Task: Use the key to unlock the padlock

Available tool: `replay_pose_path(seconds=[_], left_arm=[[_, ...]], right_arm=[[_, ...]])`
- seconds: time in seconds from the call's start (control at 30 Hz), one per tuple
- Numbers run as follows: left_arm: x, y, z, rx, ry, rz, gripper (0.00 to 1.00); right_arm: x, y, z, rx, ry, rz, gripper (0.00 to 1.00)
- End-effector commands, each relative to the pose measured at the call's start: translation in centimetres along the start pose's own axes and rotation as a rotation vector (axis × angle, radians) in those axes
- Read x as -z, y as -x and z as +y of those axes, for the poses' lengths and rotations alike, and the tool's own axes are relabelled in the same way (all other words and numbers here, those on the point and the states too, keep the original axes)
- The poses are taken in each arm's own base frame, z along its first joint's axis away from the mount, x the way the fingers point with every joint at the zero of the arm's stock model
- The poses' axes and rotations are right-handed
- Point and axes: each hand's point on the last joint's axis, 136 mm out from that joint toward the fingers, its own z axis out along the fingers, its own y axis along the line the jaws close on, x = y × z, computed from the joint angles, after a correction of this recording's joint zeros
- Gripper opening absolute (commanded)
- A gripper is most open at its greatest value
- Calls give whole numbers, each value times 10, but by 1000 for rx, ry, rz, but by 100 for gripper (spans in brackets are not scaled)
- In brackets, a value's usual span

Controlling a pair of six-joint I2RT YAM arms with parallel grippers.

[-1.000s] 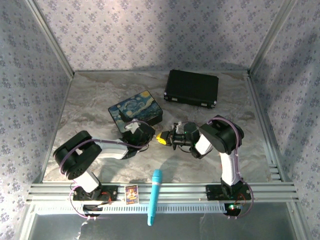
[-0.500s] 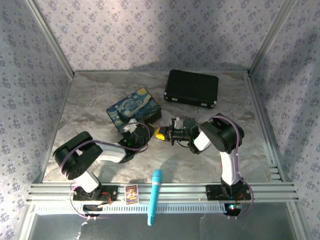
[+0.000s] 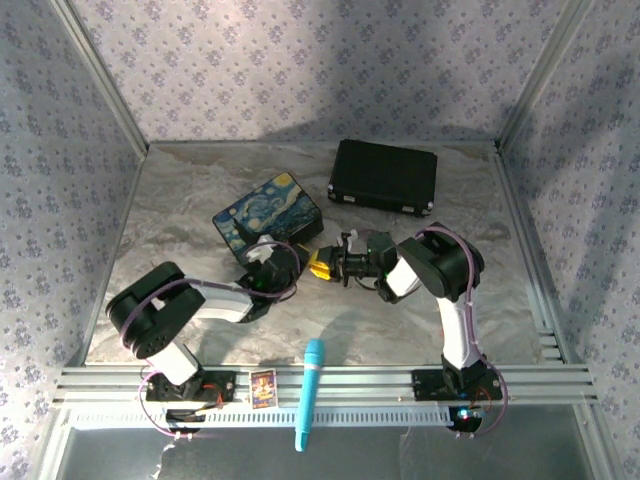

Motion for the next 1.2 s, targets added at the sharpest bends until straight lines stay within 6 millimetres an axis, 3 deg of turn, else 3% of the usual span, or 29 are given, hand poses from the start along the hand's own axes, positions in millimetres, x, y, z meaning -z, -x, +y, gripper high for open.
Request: replay_pose_path(seconds=[0.0, 0.1, 0.23, 0.67, 0.97, 1.17], left_arm=[[14, -62, -18, 79, -22, 325, 0], [10, -53, -7, 79, 23, 299, 0], [8, -52, -3, 77, 52, 298, 0], [6, -53, 14, 52, 119, 284, 0], [6, -60, 17, 38, 135, 293, 0], [9, -73, 14, 42, 130, 326, 0]], right_arm=[[0, 13, 16, 103, 31, -88, 38], [15, 5, 3, 92, -12, -109, 41], [26, -7, -11, 89, -51, -110, 34], [39, -14, -11, 74, -49, -176, 17], [15, -23, 1, 90, -15, -132, 6], [17, -14, -5, 84, -29, -160, 3]])
